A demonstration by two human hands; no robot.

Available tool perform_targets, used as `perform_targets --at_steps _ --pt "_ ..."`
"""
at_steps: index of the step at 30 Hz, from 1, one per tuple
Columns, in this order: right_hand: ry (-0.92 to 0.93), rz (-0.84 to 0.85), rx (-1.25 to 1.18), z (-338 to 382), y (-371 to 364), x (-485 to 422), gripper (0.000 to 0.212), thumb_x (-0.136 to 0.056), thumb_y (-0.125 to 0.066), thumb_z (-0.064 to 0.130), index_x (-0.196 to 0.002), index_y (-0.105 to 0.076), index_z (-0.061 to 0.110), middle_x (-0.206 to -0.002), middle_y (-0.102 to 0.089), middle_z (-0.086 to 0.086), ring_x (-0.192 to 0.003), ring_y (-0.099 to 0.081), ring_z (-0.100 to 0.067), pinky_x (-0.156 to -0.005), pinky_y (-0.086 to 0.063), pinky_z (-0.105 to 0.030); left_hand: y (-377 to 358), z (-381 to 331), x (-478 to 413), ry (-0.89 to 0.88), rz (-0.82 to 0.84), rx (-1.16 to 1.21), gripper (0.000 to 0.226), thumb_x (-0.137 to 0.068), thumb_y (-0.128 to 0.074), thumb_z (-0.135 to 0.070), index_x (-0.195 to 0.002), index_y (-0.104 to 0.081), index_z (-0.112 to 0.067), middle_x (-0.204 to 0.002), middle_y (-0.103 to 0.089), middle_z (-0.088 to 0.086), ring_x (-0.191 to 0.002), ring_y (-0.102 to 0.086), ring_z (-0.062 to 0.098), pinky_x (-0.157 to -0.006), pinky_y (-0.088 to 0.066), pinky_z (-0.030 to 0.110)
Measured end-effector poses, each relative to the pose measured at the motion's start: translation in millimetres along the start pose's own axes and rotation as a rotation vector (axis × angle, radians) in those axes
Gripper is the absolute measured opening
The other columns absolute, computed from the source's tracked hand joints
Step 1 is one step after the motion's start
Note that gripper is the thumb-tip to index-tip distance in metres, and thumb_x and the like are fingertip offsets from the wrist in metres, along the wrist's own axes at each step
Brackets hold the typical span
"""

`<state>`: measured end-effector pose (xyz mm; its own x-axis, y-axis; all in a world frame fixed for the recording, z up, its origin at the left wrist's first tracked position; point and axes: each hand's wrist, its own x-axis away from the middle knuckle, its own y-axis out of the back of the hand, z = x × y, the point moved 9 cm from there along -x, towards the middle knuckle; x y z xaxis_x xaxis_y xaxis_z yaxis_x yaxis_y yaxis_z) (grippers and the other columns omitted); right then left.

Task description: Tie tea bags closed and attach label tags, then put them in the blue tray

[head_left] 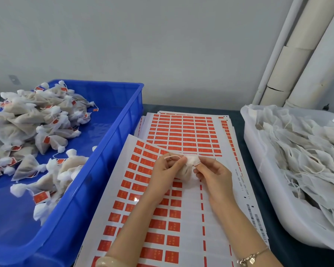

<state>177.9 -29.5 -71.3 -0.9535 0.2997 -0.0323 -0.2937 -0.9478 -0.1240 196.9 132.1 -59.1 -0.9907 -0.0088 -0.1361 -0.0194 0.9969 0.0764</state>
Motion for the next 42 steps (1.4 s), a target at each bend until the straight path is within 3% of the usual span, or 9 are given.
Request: perform_targets --at_steps 5,8,11,16,23,28,32,36,42 --pt "0.262 -0.017 0.273 20.6 -4.2 5.7 0.020 -0.083 -0.070 0.008 -0.077 -0.060 0.024 -0.073 -0.065 0.012 -0.073 -0.065 -0.006 -0.062 -0.052 -0.012 1.7 6.8 -0.5 0.080 -0.003 0.046 0.012 -0.092 -0.059 -0.031 -0.085 -0.067 -0.025 -0.086 -0.068 -0.006 -0.079 -0.064 0.004 -0.066 -0.050 0.010" --pt "0.452 -0.024 0.412 36.8 -10.8 16.1 0.031 -0.083 -0.069 0.006 -0.073 -0.060 0.034 -0.070 -0.062 0.019 -0.080 -0.061 -0.002 -0.066 -0.048 -0.005 -0.7 7.9 1.4 0.105 0.026 0.078 0.017 -0.093 -0.058 -0.031 -0.084 -0.067 -0.020 -0.085 -0.067 0.003 -0.079 -0.062 0.012 -0.073 -0.051 0.018" --pt "0.537 -0.056 0.498 41.5 -9.8 18.7 0.021 -0.081 -0.072 0.007 -0.077 -0.067 0.027 -0.077 -0.064 0.015 -0.077 -0.062 -0.004 -0.069 -0.044 -0.001 -1.2 8.0 2.4 0.121 0.032 0.099 0.016 -0.093 -0.058 -0.032 -0.085 -0.069 -0.023 -0.085 -0.070 -0.002 -0.080 -0.065 0.009 -0.073 -0.053 0.017" --pt "0.549 -0.043 0.595 36.7 -14.6 17.8 0.012 -0.080 -0.075 0.007 -0.090 -0.076 0.012 -0.083 -0.066 0.006 -0.072 -0.058 0.001 -0.069 -0.042 0.002 -0.8 3.0 3.2 0.104 0.046 0.127 0.012 -0.091 -0.059 -0.032 -0.089 -0.071 -0.029 -0.087 -0.072 -0.010 -0.087 -0.067 0.006 -0.070 -0.051 0.012" --pt "0.618 -0.043 0.527 48.7 -16.1 23.8 0.013 -0.078 -0.076 0.006 -0.089 -0.076 0.012 -0.081 -0.063 0.010 -0.070 -0.060 -0.001 -0.068 -0.044 0.000 -1.5 -2.3 4.8 0.143 0.108 0.252 0.022 -0.076 -0.066 -0.043 -0.084 -0.077 -0.026 -0.092 -0.071 0.000 -0.094 -0.064 0.017 -0.086 -0.052 0.028" --pt "0.577 -0.019 0.433 49.3 -13.6 24.5 0.016 -0.078 -0.075 0.011 -0.093 -0.074 0.018 -0.085 -0.067 0.011 -0.076 -0.064 -0.002 -0.069 -0.047 -0.004 -3.4 -2.7 4.7 0.227 0.209 0.351 0.018 -0.074 -0.066 -0.041 -0.076 -0.075 -0.025 -0.084 -0.067 -0.001 -0.081 -0.063 0.011 -0.075 -0.051 0.022" --pt "0.543 0.034 0.385 49.4 -15.6 25.2 0.017 -0.078 -0.073 0.016 -0.094 -0.071 0.023 -0.087 -0.065 0.019 -0.090 -0.063 0.002 -0.070 -0.048 -0.005 -2.5 -1.9 3.8 0.228 0.231 0.372 0.019 -0.079 -0.065 -0.036 -0.083 -0.077 -0.022 -0.083 -0.067 0.001 -0.074 -0.064 0.012 -0.067 -0.053 0.023" --pt "0.578 0.061 0.389 52.7 -20.6 30.1 0.020 -0.074 -0.067 0.026 -0.094 -0.071 0.022 -0.089 -0.064 0.020 -0.086 -0.063 0.008 -0.071 -0.047 -0.003 -1.7 1.2 2.6 0.222 0.192 0.374 0.013 -0.071 -0.071 -0.032 -0.078 -0.077 -0.023 -0.079 -0.069 -0.002 -0.069 -0.065 0.011 -0.057 -0.052 0.021" --pt "0.679 0.006 0.468 54.6 -19.8 33.2 0.025 -0.071 -0.078 0.005 -0.096 -0.075 0.005 -0.091 -0.064 0.009 -0.078 -0.060 0.006 -0.073 -0.046 -0.001 -8.4 2.2 3.6 0.160 0.248 0.279 0.012 -0.085 -0.067 -0.011 -0.080 -0.074 -0.019 -0.075 -0.069 -0.004 -0.067 -0.065 0.007 -0.058 -0.052 0.019"
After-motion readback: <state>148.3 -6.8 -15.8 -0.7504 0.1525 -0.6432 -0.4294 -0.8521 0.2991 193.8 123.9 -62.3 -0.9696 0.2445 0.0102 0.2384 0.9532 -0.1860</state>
